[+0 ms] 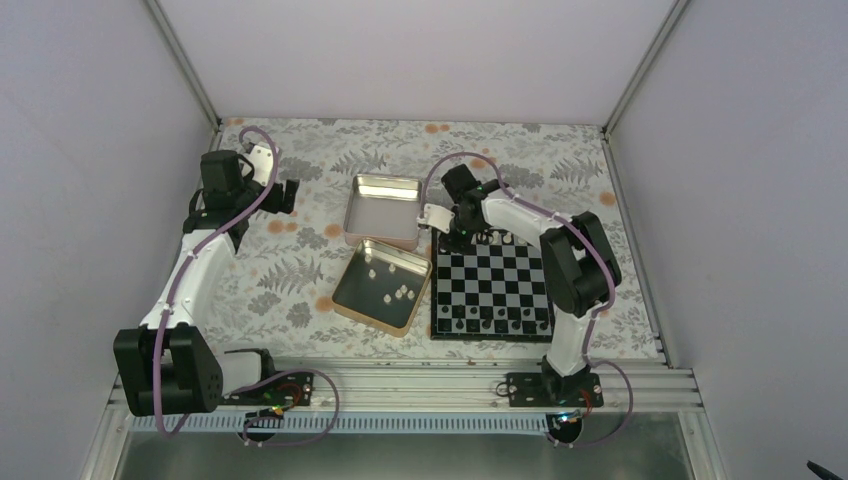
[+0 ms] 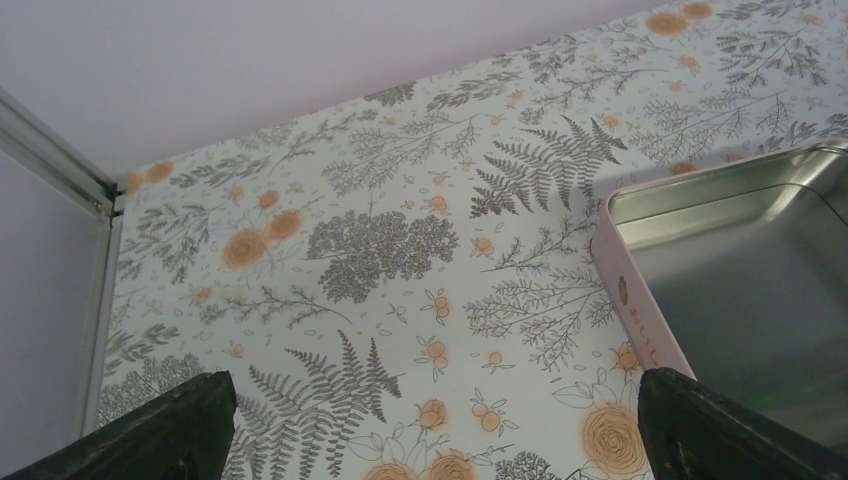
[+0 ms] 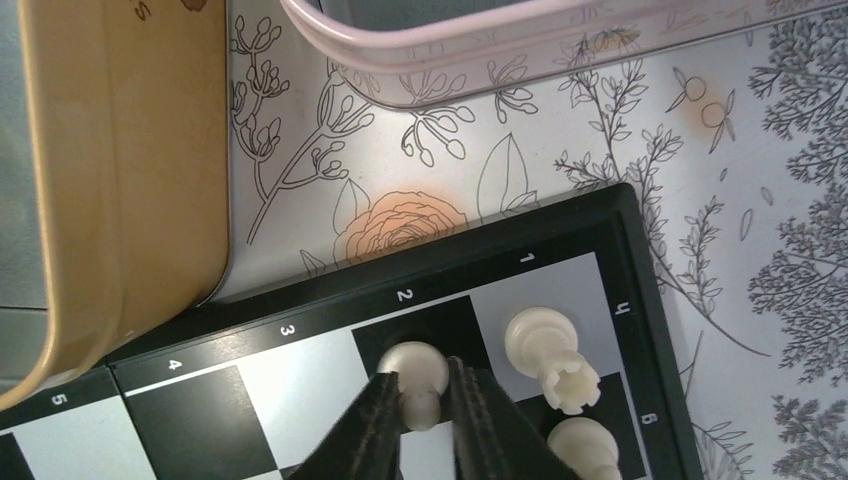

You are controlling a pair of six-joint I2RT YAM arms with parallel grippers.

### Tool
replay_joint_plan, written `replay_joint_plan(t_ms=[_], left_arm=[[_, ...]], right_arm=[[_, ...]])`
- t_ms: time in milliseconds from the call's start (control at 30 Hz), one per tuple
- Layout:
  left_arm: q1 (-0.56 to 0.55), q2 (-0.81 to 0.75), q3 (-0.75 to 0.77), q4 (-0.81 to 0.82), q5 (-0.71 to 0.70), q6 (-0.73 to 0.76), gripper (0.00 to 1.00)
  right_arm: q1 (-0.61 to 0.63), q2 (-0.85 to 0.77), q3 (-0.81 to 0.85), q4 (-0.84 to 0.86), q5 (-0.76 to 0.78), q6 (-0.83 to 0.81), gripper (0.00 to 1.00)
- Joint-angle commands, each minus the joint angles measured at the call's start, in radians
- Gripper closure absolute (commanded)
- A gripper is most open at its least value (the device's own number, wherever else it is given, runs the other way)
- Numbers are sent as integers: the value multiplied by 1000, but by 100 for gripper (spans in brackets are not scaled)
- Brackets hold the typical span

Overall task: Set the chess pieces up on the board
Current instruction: Place the chess piece on the chessboard, then pick up the chess piece from the storage box.

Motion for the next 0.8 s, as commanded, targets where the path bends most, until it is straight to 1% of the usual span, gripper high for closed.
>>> replay_joint_plan(t_ms=[0, 67, 100, 300, 367, 433, 533, 600, 767], left_arm=[[4, -2, -2, 8, 19, 5, 0], [5, -2, -2, 6, 20, 5, 0], [4, -3, -1, 6, 19, 5, 0], [5, -5, 0, 6, 22, 5, 0], [4, -3, 1, 5, 21, 5, 0], [5, -3, 4, 3, 21, 3, 0], [4, -7, 4, 3, 17, 3, 0], [5, -10, 2, 3, 12, 3, 0], [5, -13, 0, 4, 6, 3, 0]], right_arm=[[-7, -11, 30, 15, -5, -3, 77], [-6, -40, 33, 8, -1, 2, 68], [-7, -54, 38, -2, -4, 2, 67], [26, -132, 105, -86, -17, 12, 67], [67, -148, 149, -120, -18, 21, 67], [134, -149, 200, -151, -9, 31, 68], [256, -119, 265, -182, 3, 39, 69], [316, -81, 301, -190, 10, 38, 69], [387, 31, 340, -165, 4, 30, 70]])
